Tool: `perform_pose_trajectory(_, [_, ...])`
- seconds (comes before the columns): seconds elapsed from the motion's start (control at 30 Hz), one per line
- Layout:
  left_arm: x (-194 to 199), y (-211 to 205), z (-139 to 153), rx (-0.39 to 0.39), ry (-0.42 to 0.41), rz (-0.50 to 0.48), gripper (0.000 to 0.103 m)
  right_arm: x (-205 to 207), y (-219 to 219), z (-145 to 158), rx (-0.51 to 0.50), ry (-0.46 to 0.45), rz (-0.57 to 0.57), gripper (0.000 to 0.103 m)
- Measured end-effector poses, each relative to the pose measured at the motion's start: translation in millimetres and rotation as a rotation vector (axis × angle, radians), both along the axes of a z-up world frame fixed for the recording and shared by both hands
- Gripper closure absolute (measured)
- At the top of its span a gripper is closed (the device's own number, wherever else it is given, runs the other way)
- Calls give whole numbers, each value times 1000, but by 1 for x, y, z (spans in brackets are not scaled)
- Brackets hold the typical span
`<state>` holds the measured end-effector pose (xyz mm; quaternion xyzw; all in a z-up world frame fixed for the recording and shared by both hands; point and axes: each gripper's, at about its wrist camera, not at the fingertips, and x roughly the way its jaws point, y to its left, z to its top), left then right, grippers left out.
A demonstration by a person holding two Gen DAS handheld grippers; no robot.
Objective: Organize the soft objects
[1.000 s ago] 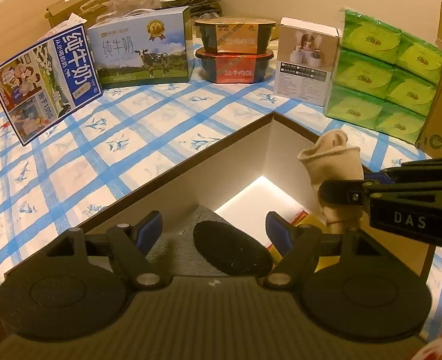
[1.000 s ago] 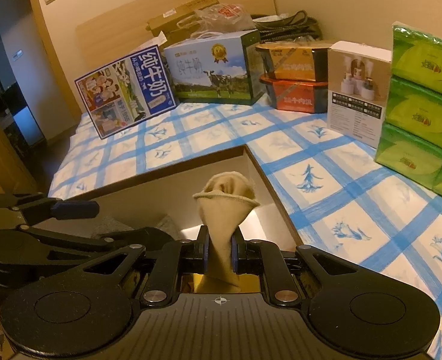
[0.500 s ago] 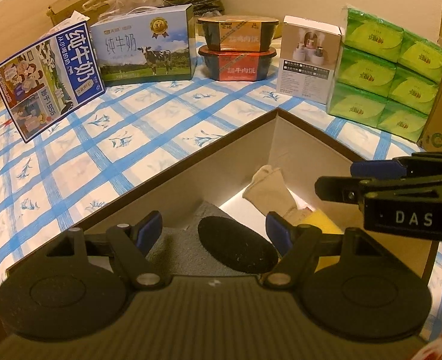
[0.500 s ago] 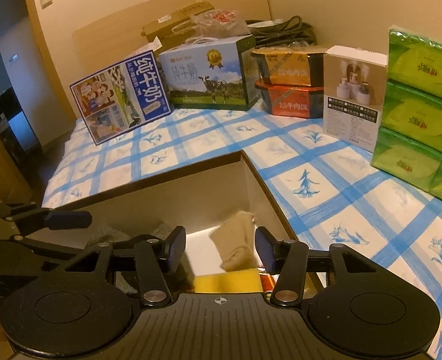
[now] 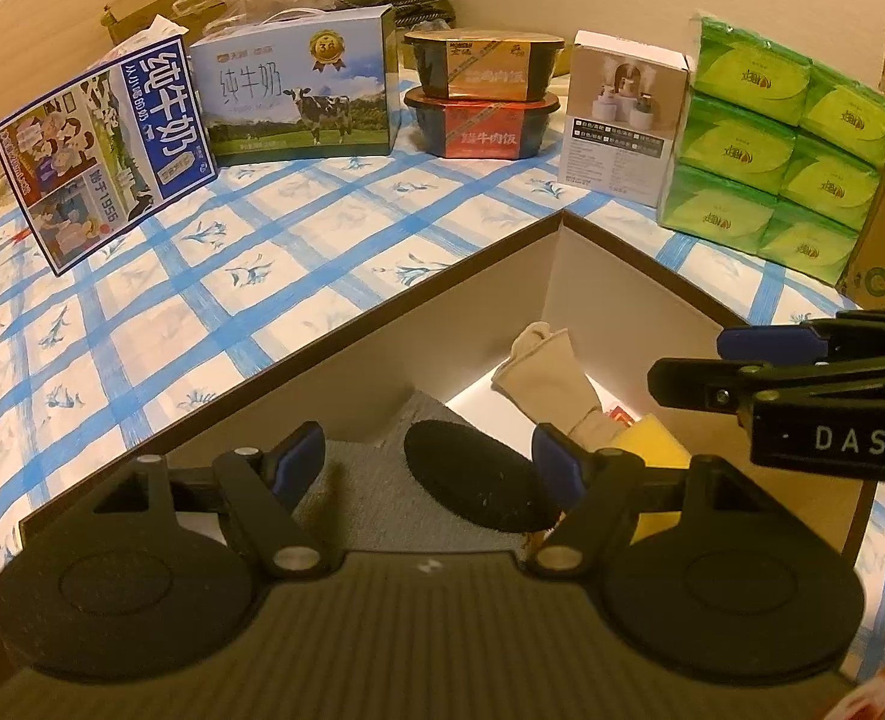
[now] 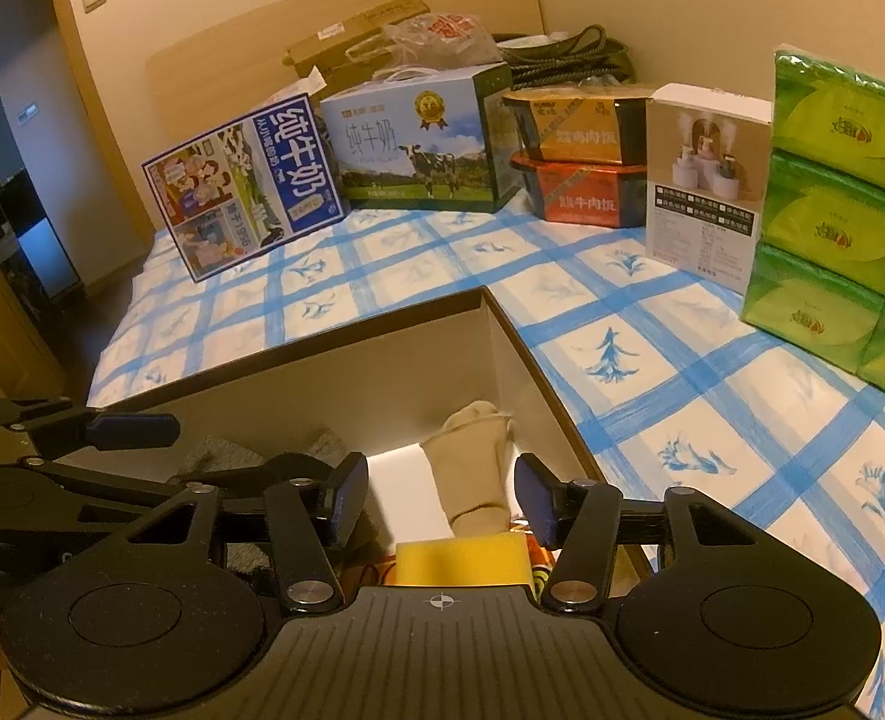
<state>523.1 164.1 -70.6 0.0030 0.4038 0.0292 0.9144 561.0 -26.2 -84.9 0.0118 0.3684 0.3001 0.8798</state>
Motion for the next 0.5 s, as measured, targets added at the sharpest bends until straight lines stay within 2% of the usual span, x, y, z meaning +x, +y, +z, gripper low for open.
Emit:
perform_pose_trajectory(0.23, [-7, 0, 5, -7, -6, 1, 29, -11, -6, 2, 2, -2, 6, 48])
perform_pose_trajectory(0.5, [-38, -11, 27, 2, -49, -22, 29, -37, -20, 13, 26, -4, 15, 48])
